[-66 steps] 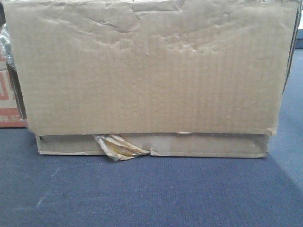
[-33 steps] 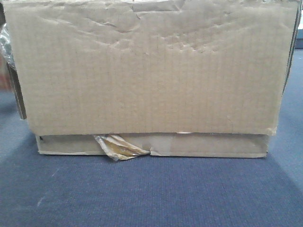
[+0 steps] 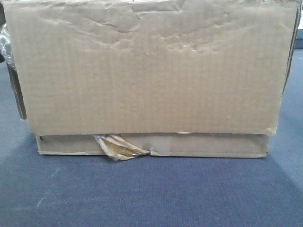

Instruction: Stack two boxes on right shelf middle

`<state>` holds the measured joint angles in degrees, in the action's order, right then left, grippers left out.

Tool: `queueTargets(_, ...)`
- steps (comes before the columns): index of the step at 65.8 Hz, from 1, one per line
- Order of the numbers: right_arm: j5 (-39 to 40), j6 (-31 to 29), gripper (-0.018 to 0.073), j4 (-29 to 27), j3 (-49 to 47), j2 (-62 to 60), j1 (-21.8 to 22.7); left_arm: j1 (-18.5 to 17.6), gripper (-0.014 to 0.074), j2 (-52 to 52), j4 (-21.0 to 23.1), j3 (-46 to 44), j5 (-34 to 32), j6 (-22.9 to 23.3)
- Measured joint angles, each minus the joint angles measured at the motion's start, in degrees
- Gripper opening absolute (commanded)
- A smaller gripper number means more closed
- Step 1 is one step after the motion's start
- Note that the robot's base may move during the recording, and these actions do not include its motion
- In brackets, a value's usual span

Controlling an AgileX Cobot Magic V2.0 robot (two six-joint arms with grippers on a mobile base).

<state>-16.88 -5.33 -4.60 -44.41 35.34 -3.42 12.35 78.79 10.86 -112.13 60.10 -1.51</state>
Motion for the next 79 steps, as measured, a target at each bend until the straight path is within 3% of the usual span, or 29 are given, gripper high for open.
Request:
queueTargets(22,0.00,0.00,0.0568,0.00,0.00,0.00,0.00,-20.26,-0.0111,1.17,-0.15,-0.83,0.54,1.51)
queueTargets(29,0.00,0.00,0.0568,0.00,0.00,0.00,0.00,-25.89,-0.0111,3.52,-2.28,-0.83,0.63,4.91)
queueTargets(41,0.00,0.00,0.0568,0.04,0.00,0.00,-0.54,-33.84,-0.0111,8.70,-9.95,-0.83,0.74,11.40)
queueTargets(51,-0.50,0.00,0.0568,0.04,0.00,0.00,-1.60,-36.19,-0.0111,13.01,-15.16,-0.83,1.23,15.28)
queueTargets(79,-2.05,0.00,0.0568,0.04,0.00,0.00,-1.74,-36.31,-0.0111,21.20,-15.80,-0.83,1.23,16.31)
